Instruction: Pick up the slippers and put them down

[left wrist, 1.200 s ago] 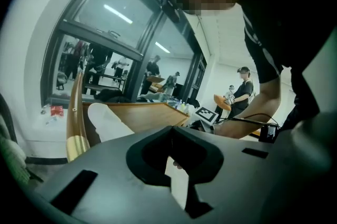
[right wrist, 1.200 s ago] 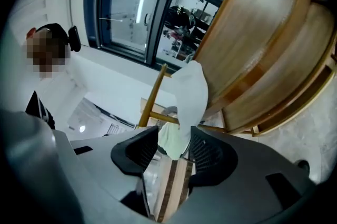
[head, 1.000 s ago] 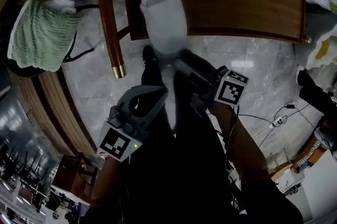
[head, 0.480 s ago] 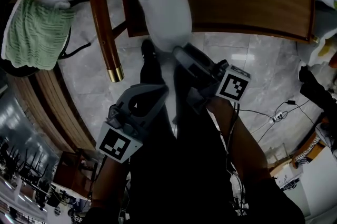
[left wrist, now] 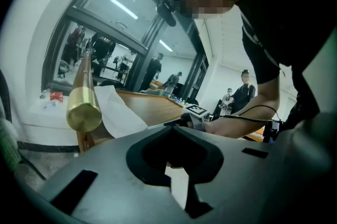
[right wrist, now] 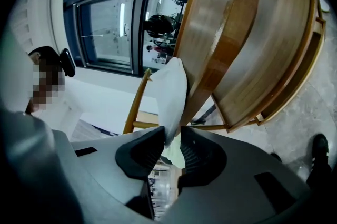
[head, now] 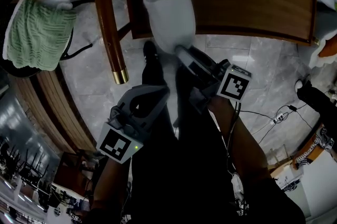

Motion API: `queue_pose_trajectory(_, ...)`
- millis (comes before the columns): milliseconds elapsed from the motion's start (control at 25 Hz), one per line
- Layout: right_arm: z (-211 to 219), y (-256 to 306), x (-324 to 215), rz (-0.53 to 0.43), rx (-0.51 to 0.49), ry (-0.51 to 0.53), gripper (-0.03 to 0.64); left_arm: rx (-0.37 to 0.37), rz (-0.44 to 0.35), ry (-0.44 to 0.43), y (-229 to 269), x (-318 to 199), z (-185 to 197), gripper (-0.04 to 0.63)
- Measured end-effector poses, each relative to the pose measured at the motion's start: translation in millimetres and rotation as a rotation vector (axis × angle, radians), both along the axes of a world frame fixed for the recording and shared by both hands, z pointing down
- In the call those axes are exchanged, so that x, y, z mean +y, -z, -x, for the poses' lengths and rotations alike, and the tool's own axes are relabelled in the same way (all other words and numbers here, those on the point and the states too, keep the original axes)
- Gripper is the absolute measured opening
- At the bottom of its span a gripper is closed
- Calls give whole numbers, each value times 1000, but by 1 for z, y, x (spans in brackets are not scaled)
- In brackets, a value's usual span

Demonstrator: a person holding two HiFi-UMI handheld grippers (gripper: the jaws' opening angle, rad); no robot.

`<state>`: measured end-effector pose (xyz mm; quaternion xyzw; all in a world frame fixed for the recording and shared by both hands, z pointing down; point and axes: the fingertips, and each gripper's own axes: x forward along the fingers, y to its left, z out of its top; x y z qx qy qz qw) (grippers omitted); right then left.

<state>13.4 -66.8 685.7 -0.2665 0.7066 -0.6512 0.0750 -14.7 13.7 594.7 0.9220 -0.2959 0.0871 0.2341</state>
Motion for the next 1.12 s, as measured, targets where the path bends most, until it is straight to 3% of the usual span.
queue_pose_trajectory(80,3,4,-2,-12,-5,3,84,2,-9,1,0,-1,0,12)
queue_pose_trajectory(440,-3,9,-6,-17,-43,-46,64,-3,16,-14,-10,6,1,12)
queue_pose_trajectory(600,-4,27,-15,-73,-59,-47,61,-4,2,-10,-2,5,1,12)
queue_pose_trajectory(800,-3,76,-33,-164,-114,-67,61,1,-39,9,26,-6,4,12)
queue_pose_trajectory(920,-11,108,-38,-213,-96,-66,61,-6,-74,22,56,-17,9,12)
queue_pose_trajectory(1040,-12,163,-47,-302,-123,-76,61,22,-74,36,93,-29,12,12)
queue_pose_trajectory(1120,-13,204,-57,-378,-132,-87,61,46,-116,35,122,-43,12,12)
